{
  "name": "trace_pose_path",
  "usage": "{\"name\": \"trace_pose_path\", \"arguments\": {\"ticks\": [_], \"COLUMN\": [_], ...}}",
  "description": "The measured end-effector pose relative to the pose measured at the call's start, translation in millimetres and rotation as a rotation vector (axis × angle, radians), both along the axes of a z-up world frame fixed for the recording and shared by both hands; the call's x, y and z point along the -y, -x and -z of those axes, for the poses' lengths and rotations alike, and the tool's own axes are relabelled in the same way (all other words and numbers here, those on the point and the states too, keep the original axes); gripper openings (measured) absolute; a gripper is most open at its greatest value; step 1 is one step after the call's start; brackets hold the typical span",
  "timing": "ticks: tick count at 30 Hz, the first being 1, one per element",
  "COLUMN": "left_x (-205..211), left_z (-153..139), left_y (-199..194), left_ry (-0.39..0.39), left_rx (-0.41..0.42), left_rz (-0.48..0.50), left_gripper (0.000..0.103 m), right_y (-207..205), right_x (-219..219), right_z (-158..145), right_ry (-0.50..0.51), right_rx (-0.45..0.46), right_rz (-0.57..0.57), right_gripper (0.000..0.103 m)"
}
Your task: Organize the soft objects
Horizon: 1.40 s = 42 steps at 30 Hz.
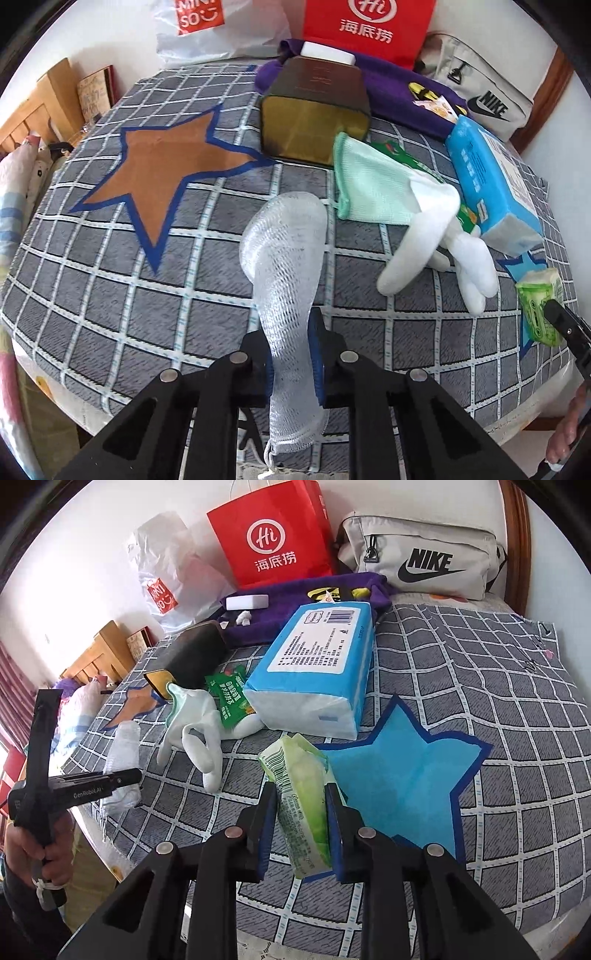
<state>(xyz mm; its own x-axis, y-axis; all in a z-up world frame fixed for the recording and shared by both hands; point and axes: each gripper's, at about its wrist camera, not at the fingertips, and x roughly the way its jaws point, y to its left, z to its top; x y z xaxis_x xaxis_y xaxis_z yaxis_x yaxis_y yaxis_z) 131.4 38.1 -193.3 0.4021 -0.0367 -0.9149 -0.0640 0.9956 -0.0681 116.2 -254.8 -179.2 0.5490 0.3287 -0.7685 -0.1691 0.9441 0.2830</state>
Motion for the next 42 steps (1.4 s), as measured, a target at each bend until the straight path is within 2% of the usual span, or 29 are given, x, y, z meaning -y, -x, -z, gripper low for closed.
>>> {"name": "trace_pose_path", "arguments": {"ticks": [4,9,17,23,35,38,42], "left_x": [-7.9,-16.2,-14.3,-11.4,-11.3,-11.5,-1.3], "left_z": [-5.1,-18.0,-37.6,-49.9,-70.6,-77.9,-90.2], "left_y": [2.5,2.1,-6.8,-13.7,-39.6,-48.6,-56.3], "left_ry": [0.038,0.072,0.118,0.119,0.145,0.179,0.159], "left_rx": [0.004,0.026,0.064,0.097,0.128,0.125,0.15], "left_rz": [-0.016,-0.021,-0.006,0.011,0.029,0.026,0.053], "left_gripper": [0.015,0.015,0.015,0.015,0.015,0.015,0.015], "right_y": [-1.6,-2.3,-2.7,-6.1,-31.3,-39.6,-51.4], "right_x": [-1.1,2.2,0.9,-0.5,-7.1,-8.4,-10.3], "right_z": [4.6,4.9,-22.2,-40.9,-77.6,-86.5,-95.5], "right_ry": [0.013,-0.033,-0.041,-0.042,-0.056,-0.05,-0.052], "right_rx": [-0.012,-0.036,-0.001,0.028,0.084,0.102,0.118], "right_rz": [0.003,0.018,0.02,0.005,-0.015,-0.016,-0.015], "right_gripper": [0.025,0.025,0.025,0.025,0.025,0.025,0.025]}}
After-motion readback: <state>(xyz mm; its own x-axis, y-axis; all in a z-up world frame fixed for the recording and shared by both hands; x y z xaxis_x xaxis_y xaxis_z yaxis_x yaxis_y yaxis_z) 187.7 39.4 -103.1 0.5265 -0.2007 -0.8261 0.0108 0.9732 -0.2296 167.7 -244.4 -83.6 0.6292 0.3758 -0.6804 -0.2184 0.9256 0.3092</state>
